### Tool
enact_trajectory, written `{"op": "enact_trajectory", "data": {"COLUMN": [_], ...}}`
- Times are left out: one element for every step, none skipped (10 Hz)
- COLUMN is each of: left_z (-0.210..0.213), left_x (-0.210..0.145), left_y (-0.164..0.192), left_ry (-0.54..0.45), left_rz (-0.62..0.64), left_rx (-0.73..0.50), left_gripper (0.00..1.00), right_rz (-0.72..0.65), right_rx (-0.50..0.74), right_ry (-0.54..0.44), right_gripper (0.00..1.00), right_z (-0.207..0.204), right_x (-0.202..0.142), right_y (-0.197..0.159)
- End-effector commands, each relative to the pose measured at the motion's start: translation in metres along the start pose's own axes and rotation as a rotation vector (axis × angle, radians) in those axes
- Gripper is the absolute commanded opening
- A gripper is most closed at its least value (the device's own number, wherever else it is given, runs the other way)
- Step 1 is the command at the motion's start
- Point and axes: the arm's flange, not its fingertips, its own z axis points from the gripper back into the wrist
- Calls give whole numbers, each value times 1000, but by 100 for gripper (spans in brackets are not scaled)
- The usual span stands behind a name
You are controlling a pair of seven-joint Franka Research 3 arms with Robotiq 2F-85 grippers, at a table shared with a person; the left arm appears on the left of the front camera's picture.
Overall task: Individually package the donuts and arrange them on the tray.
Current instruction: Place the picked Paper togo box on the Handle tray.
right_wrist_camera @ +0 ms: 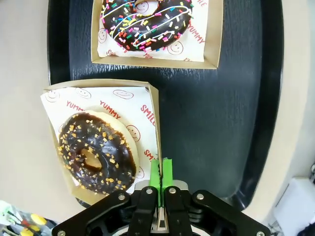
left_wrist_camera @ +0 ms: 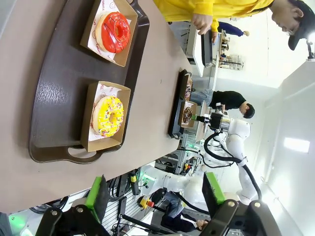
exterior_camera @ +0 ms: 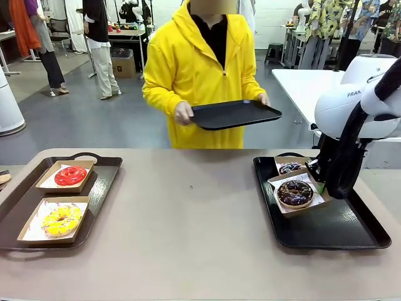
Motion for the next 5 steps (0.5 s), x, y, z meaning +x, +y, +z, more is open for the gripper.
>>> {"op": "enact_trajectory", "data": {"left_z": [1, 1, 1, 1, 1], "left_x": [-1, -1, -1, -1, -1], "left_y": [-1, -1, -1, -1, -1], "left_ry": [-12, -12, -12, -12, -12], "left_rz": [-4, -4, -4, -4, -4], "left_rx": [-6, -6, -6, -6, -6], "left_gripper": [100, 100, 100, 100, 100], "right_rz": [3, 3, 3, 3, 3], "right_rx": [-5, -5, -5, -5, -5], "right_ry": [-1, -1, -1, -1, -1], "right_gripper": [1, 1, 1, 1, 1], "right_z": [1, 1, 1, 1, 1], "right_x": [-2, -2, -2, -2, -2], "right_y": [-1, -1, -1, -1, -1]}}
